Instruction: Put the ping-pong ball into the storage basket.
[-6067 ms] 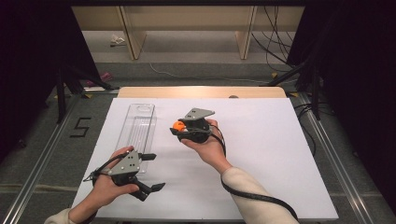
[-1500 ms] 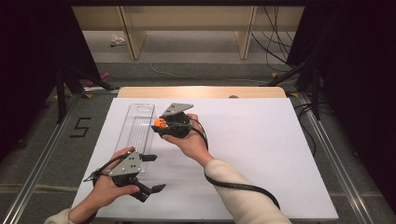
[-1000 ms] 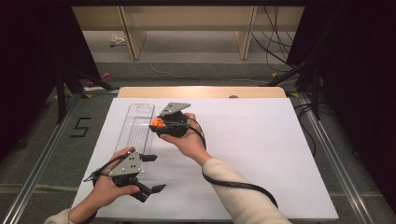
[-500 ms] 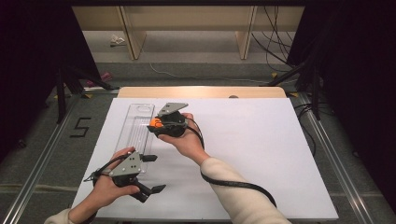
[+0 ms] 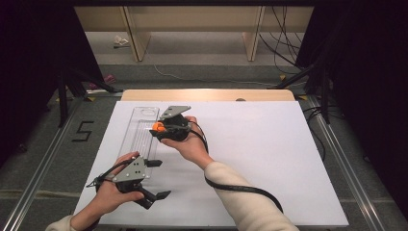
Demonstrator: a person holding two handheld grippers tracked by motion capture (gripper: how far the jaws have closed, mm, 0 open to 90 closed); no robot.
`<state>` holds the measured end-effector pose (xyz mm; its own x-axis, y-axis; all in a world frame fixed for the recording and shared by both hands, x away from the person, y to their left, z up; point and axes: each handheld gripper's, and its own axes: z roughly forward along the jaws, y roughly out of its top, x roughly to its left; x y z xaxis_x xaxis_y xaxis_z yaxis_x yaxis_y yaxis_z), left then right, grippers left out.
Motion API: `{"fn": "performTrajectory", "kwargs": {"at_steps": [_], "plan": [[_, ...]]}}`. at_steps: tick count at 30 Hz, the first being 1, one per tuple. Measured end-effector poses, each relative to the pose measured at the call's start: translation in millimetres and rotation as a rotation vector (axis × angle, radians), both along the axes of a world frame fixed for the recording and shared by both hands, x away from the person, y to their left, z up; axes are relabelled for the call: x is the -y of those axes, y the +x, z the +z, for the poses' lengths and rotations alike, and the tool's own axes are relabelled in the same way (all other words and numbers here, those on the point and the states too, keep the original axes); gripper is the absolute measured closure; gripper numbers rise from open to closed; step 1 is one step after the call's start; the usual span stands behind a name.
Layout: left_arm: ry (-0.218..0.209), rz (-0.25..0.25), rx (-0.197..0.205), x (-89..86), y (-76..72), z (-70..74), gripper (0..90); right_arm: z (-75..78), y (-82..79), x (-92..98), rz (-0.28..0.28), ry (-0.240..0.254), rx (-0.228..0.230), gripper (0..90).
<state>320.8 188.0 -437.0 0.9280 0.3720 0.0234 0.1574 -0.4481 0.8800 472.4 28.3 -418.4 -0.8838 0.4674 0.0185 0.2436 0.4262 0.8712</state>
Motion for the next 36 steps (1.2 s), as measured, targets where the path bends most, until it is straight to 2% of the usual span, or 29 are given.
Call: {"fn": "performTrajectory", "kwargs": {"at_steps": [36], "plan": [[0.002,-0.007,-0.003,0.6,-0.3,-0.4,3.4,0.1,3.9,-18.1,0.031,-0.014,-0.005,51.6]]}}
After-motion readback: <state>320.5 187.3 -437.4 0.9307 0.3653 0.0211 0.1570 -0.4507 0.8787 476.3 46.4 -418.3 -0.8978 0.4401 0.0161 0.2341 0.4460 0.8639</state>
